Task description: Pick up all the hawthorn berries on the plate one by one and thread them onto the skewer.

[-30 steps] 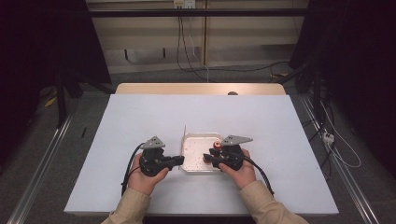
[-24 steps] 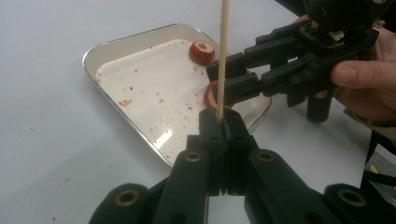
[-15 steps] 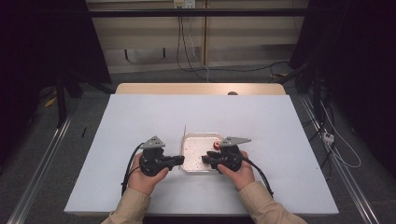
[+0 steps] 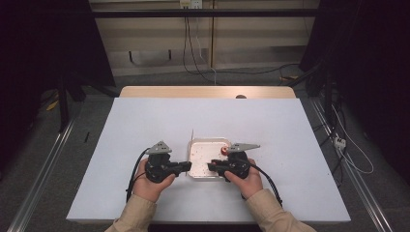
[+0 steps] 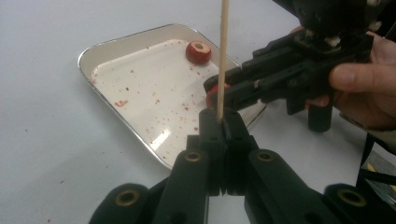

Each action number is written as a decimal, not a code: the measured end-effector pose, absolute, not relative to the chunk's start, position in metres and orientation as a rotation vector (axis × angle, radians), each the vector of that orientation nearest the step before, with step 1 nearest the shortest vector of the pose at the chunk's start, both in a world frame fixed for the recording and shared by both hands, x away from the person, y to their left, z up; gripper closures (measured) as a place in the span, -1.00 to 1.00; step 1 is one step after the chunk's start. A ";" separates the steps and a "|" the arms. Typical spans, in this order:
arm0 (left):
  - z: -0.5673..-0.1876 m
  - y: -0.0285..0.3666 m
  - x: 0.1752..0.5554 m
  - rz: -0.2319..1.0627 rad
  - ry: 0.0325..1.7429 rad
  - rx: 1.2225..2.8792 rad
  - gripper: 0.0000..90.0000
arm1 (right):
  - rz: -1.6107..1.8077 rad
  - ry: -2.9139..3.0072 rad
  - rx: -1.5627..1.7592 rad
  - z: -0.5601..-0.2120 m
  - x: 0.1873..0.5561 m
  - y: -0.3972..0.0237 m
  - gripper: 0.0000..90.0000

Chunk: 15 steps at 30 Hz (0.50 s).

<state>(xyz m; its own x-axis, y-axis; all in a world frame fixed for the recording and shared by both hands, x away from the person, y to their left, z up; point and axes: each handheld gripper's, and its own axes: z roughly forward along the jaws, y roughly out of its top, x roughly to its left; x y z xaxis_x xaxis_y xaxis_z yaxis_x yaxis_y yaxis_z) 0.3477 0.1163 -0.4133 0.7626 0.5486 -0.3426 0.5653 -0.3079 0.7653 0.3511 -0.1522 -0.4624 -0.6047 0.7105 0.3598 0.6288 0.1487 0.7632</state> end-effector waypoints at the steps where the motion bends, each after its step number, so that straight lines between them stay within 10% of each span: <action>1: -0.413 0.116 0.348 -0.024 0.841 1.975 0.98 | 1.503 2.290 1.374 -0.459 0.352 -0.155 0.61; 15: -0.416 0.097 0.340 -0.084 0.793 2.047 0.98 | 1.763 2.091 1.478 -0.403 0.366 -0.183 0.61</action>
<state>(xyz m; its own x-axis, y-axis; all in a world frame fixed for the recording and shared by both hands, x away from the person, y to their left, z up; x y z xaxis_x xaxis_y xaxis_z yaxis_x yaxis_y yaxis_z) 0.3396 0.0974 -0.4165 0.7910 0.5023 -0.3493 0.5645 -0.3792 0.7332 0.3662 -0.1830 -0.4027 -0.5478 0.6576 0.5171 0.6209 -0.0948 0.7782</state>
